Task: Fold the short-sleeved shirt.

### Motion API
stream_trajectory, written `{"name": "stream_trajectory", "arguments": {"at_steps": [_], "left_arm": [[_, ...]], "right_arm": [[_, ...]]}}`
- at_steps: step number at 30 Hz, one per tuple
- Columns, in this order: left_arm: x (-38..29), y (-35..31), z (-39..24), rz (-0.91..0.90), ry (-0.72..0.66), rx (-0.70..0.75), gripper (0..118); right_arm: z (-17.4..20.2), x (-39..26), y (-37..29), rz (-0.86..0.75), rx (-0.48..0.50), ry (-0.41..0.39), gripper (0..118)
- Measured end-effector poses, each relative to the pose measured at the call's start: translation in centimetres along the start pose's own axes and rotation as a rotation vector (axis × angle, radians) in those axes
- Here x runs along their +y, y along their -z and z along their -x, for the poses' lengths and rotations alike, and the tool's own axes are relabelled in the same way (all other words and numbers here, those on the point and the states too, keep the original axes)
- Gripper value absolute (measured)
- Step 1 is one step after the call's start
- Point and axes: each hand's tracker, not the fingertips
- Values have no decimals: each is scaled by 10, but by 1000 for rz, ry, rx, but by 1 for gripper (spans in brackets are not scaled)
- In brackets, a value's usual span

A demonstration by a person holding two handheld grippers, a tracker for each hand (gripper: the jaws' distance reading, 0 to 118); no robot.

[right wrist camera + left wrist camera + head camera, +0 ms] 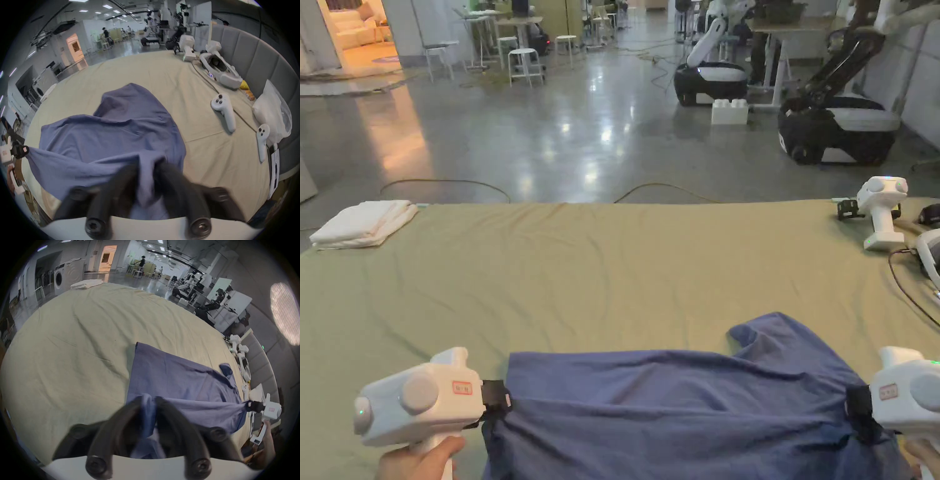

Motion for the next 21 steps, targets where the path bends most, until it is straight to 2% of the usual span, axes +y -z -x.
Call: {"name": "stream_trajectory", "arguments": {"at_steps": [1,2,4,5,7,11,13,16,20,21], "left_arm": [[1,0,1,6,-6,-2,91],[0,-5,2,14,-12,-24,93],[-2,-27,-1,-92,47,-67,93],[-2,-40,-3,-141,94,-78,93],[-5,-79,-16,-260,230,-43,93],[-34,-173,-44,-541,465,-41,93],[-54,-219,-54,-674,497,-36,93],[-92,-276,-70,-798,491,-4,93],[-141,-321,-86,-944,507,-8,92],[-150,-326,-90,-972,501,8,91]], "right_arm": [[-1,-1,4,10,14,9,81],[-2,-3,2,0,29,4,79],[-4,-4,-12,-20,32,-16,79],[-7,-6,-23,-63,36,-54,79],[-4,-10,-57,-147,37,-103,79],[4,-35,-153,-404,105,-150,79],[9,-57,-201,-569,123,-161,79],[22,-98,-255,-774,80,-165,79],[38,-134,-296,-849,44,-179,76],[43,-140,-302,-847,29,-188,68]]}}
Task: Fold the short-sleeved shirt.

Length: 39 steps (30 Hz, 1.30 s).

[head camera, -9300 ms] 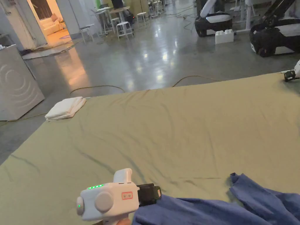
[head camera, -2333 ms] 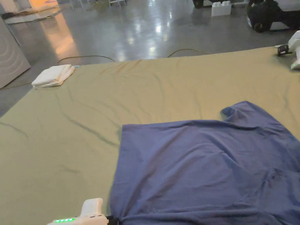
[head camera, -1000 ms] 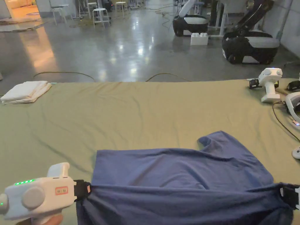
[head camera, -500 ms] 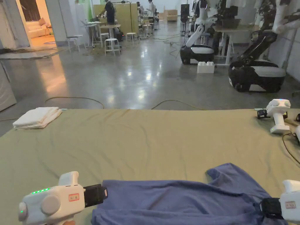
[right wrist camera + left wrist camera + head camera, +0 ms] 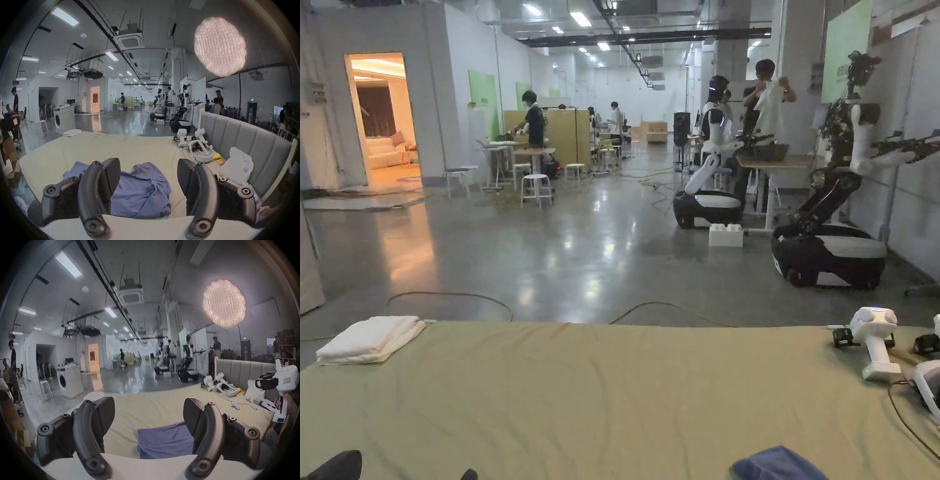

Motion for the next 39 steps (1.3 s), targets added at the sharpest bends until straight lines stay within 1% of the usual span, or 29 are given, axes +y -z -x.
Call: {"name": "stream_trajectory", "arguments": {"at_steps": [1,2,3,4,5,6,7,8,10,13,19,23,25,26,27,28,29,30,31,32,36,39], "left_arm": [[2,-7,-6,-7,6,27,90],[3,-13,-12,8,6,23,86],[1,-16,-14,12,10,25,72],[1,-20,-17,18,0,25,52],[0,-24,-19,24,-7,23,23],[-2,-28,-22,33,-24,22,0],[-4,-29,-22,43,-44,39,0],[-7,-33,-22,33,-48,43,0],[-3,-37,-19,33,-69,21,0],[0,-36,-16,33,-46,40,0],[-1,-32,-6,59,-80,40,0],[-19,-20,4,150,-127,22,0],[-37,-9,12,227,-163,7,0],[-49,-4,15,252,-182,-4,2],[-59,0,17,286,-203,-14,17],[-72,6,21,324,-239,-37,23],[-84,12,24,364,-273,-60,33],[-98,21,28,424,-317,-92,57],[-114,29,29,456,-344,-118,75],[-131,40,30,503,-351,-128,82],[-200,83,31,645,-295,-78,82],[-241,119,39,746,-347,-31,81]], "right_arm": [[4,1,-9,-4,4,-6,58],[8,0,-17,-23,17,-3,41],[13,4,-25,-56,36,26,9],[18,8,-30,-71,55,49,2],[22,8,-36,-97,52,67,0],[25,9,-41,-103,71,58,0],[27,8,-45,-118,89,44,0],[30,8,-47,-128,69,19,0],[37,9,-48,-117,48,-62,0],[41,10,-45,-112,69,-42,0],[37,6,-38,-91,85,-18,0],[32,-2,-36,-52,102,25,0],[29,-8,-34,-21,110,40,0],[27,-11,-33,-2,113,48,0],[26,-15,-33,20,117,55,0],[25,-19,-32,37,116,60,0],[25,-24,-32,46,109,61,0],[24,-28,-31,65,109,63,0],[22,-31,-29,88,113,63,0],[24,-35,-28,102,109,63,0],[23,-48,-20,165,104,55,0],[19,-54,-16,200,100,57,0]]}}
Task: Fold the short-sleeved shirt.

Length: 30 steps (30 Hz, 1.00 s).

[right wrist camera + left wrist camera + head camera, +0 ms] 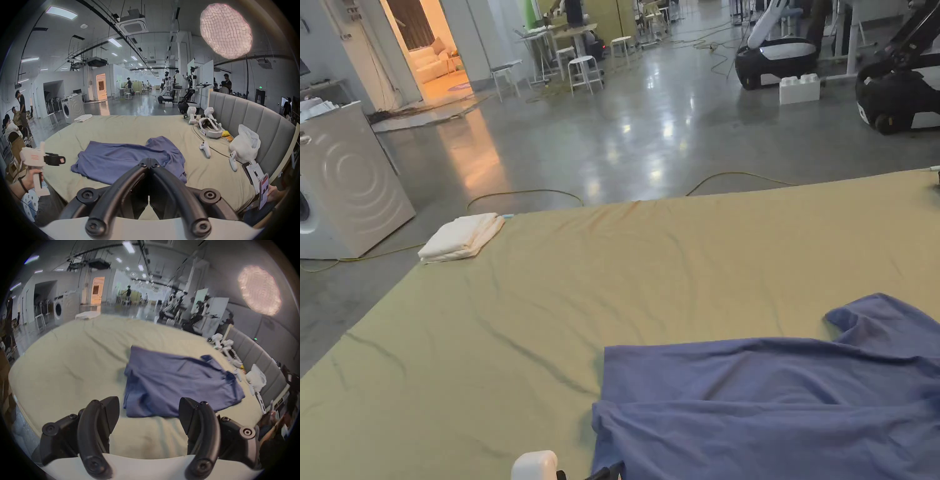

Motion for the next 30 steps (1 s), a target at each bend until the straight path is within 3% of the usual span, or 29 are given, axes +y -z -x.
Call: {"name": "stream_trajectory", "arguments": {"at_steps": [3,4,5,8,9,10,13,17,18,19,21,23,25,27,28,29,30], "left_arm": [[1,46,16,90,-72,31,78],[1,56,16,117,-68,38,72],[1,65,15,127,-51,23,56],[-1,81,-2,169,69,80,48],[-3,87,-8,175,103,114,15],[-5,89,-10,163,113,120,9],[-9,90,-16,166,98,127,8],[-15,87,-21,138,216,140,8],[-14,89,-23,149,218,146,8],[-12,92,-24,172,216,156,8],[-7,96,-24,215,212,164,8],[-7,96,-26,226,226,164,8],[-6,96,-25,229,257,166,8],[-7,96,-27,229,272,171,8],[-6,97,-26,230,272,174,8],[-6,97,-26,231,272,176,8],[-6,97,-27,234,267,178,8]], "right_arm": [[-6,-5,3,34,-8,26,0],[-8,-7,3,41,-14,34,0],[-11,-8,3,49,-21,41,0],[-16,-12,7,78,-49,51,0],[-15,-11,7,86,-61,48,0],[-16,-12,9,92,-69,46,0],[-24,-16,18,116,-82,45,0],[-51,-27,58,179,-87,94,0],[-59,-31,73,198,-93,123,6],[-69,-37,92,231,-96,154,24],[-97,-57,134,317,-77,226,82],[-114,-73,169,336,-62,279,81],[-129,-90,208,408,-101,274,81],[-135,-105,245,499,-134,217,79],[-138,-114,261,563,-150,224,69],[-140,-123,272,622,-162,219,47],[-142,-131,278,654,-155,244,34]]}}
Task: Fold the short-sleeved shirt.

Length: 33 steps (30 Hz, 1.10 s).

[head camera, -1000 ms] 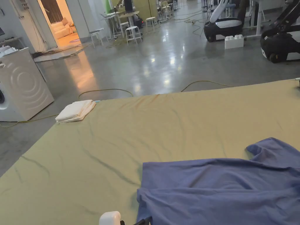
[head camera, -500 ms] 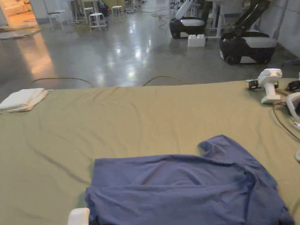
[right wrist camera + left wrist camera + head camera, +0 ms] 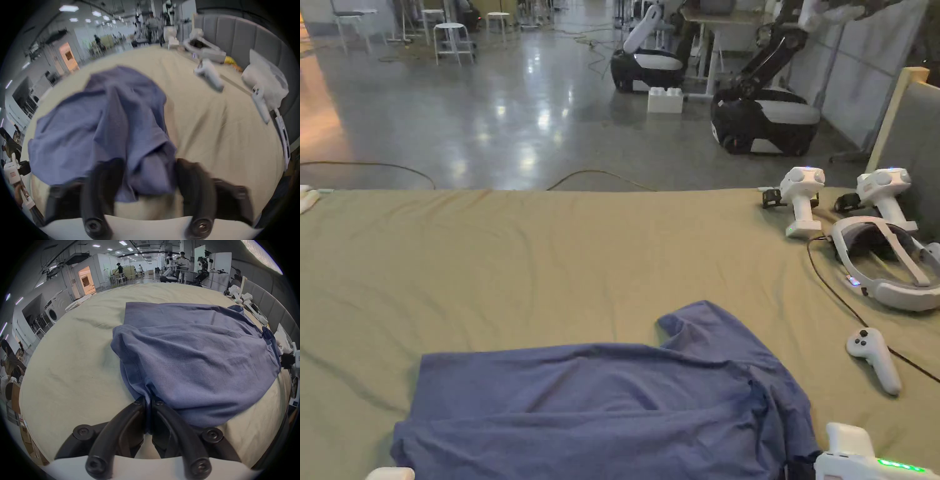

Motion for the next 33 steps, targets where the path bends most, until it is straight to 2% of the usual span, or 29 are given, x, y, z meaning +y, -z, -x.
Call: {"name": "stream_trajectory", "arguments": {"at_steps": [1,2,3,5,7,10,13,20,27,28,29,30,31,33], "left_arm": [[1,1,0,4,-6,1,8],[2,2,1,5,-6,1,8],[2,2,1,9,-4,-1,8],[4,1,10,17,16,-38,6],[9,-12,21,6,-14,-94,6],[4,-59,36,-166,-65,-63,5],[0,-92,57,-171,-158,-142,5],[-67,-132,78,-109,-209,-173,5],[-106,-131,76,-47,-232,-211,6],[-104,-128,77,-43,-246,-206,16],[-101,-127,78,-35,-257,-201,34],[-100,-129,78,-68,-265,-163,61],[-99,-135,79,-133,-260,-136,75],[-93,-158,81,-288,-252,-128,78]], "right_arm": [[0,-4,-4,-57,-82,-9,27],[-1,-3,-13,-115,-49,8,20],[3,-4,-19,-95,-35,16,12],[3,-1,-22,-98,-45,-12,9],[10,-1,-35,-104,-50,-1,8],[16,-5,-65,-168,-78,-7,7],[17,-19,-95,-194,-54,63,7],[13,-98,-157,-185,-20,96,7],[9,-147,-168,-131,-37,91,8],[9,-147,-165,-116,-31,90,13],[10,-147,-163,-96,-31,86,28],[11,-148,-164,-108,-50,83,61],[4,-146,-161,-116,-62,76,74],[0,-143,-171,-157,-38,85,72]]}}
